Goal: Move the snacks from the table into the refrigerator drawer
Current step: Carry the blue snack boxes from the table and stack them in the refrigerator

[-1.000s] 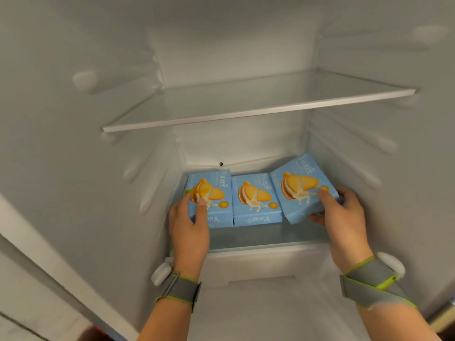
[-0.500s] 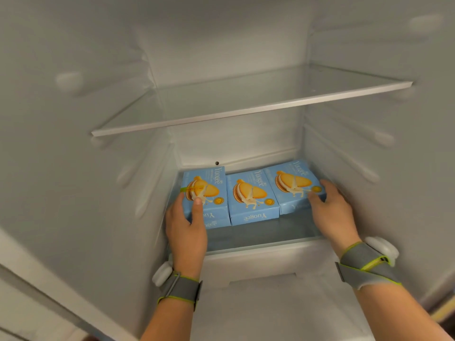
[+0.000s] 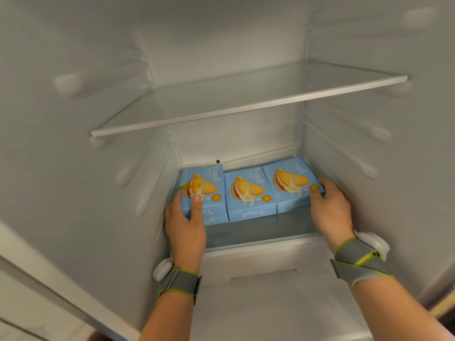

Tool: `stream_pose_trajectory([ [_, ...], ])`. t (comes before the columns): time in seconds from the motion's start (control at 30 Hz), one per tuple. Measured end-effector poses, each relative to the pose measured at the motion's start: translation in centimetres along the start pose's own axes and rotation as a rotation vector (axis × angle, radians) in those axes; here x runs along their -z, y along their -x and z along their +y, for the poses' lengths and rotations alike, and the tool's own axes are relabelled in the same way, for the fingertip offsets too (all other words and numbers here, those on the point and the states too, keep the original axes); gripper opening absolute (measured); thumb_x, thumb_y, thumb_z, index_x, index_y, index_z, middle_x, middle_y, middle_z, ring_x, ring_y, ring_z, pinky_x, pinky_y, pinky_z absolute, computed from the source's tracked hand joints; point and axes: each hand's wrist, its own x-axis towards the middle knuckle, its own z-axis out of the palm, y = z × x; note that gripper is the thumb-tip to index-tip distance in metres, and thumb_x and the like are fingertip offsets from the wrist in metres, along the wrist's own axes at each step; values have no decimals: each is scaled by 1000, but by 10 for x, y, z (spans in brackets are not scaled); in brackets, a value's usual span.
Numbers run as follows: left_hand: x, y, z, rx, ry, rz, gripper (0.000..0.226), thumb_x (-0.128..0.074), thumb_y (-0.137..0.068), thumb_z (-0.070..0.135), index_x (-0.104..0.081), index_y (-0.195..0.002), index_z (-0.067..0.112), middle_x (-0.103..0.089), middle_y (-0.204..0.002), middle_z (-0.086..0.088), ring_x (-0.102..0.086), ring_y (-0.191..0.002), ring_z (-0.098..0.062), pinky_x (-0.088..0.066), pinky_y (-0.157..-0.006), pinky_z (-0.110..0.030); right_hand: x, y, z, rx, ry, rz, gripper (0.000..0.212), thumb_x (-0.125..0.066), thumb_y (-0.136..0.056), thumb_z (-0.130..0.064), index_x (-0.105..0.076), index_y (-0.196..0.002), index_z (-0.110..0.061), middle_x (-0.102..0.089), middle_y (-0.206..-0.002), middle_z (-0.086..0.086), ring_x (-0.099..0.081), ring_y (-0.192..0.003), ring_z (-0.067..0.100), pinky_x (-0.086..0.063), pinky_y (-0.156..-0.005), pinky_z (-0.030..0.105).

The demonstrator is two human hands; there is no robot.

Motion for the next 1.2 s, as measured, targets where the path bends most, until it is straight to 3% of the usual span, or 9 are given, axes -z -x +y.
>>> stream_pose_trajectory([
  [0.23,2,2,1,-2,-17,0,68,-45,-94,68,-58,-142,21,-63,-139,-2,-56,-129,-21,-45,-111,-47,3,4,1,0,7,-19,42,-51,-104,-17,-56,-144,-8,-64,-137,20,-58,-125,39,-47,-106,44],
  [0.37,2,5,7,35,-23,20,51,-55,-104,45,-55,-147,17,-58,-147,-4,-51,-136,-21,-38,-114,-33,5,9,0,10,27,-24,41,-50,-102,-11,-56,-142,-6,-65,-134,22,-59,-122,41,-45,-98,40],
  [0.43,2,7,9,50,-26,35,49,-55,-105,40,-54,-148,16,-57,-149,-6,-50,-139,-22,-38,-116,-37,7,11,0,6,42,-27,44,-51,-100,-6,-56,-143,-5,-63,-137,23,-57,-126,41,-43,-100,39],
  [0.6,6,17,10,86,5,71,57,-55,-101,50,-51,-149,19,-58,-148,-5,-52,-137,-21,-42,-116,-49,2,28,2,90,115,0,54,-62,-88,-5,-56,-142,-2,-53,-143,25,-47,-132,44,-37,-111,45],
  [0.7,8,30,14,94,1,90,70,-52,-95,61,-47,-151,20,-56,-150,-5,-51,-139,-23,-42,-116,-52,0,51,6,174,199,-16,62,-68,-85,-8,-53,-145,-5,-38,-156,25,-35,-140,43,-29,-117,47],
  [0.8,8,47,18,98,-6,87,64,-55,-102,52,-44,-155,17,-49,-155,-8,-44,-144,-24,-38,-119,-51,1,66,13,247,244,-46,66,-69,-83,-10,-51,-147,-6,-34,-160,22,-33,-142,41,-29,-118,49],
  [0.93,11,63,19,78,18,74,81,-48,-92,76,-48,-150,19,-53,-149,-7,-49,-141,-24,-42,-117,-53,2,74,8,284,227,-92,64,-67,-85,-11,-52,-147,-7,-33,-163,21,-31,-145,41,-28,-119,48],
  [1.1,19,78,18,87,26,21,77,-48,-92,77,-47,-151,28,-55,-148,-1,-50,-141,-20,-43,-116,-52,11,84,9,294,171,-114,62,-68,-86,-9,-54,-146,-7,-40,-159,20,-35,-143,41,-29,-118,46],
  [1.2,25,92,31,107,-3,-44,66,-52,-101,57,-42,-156,22,-46,-156,-5,-41,-147,-20,-34,-123,-46,15,97,9,298,173,-116,61,-67,-86,-8,-54,-145,-7,-46,-155,19,-39,-140,40,-32,-116,44],
])
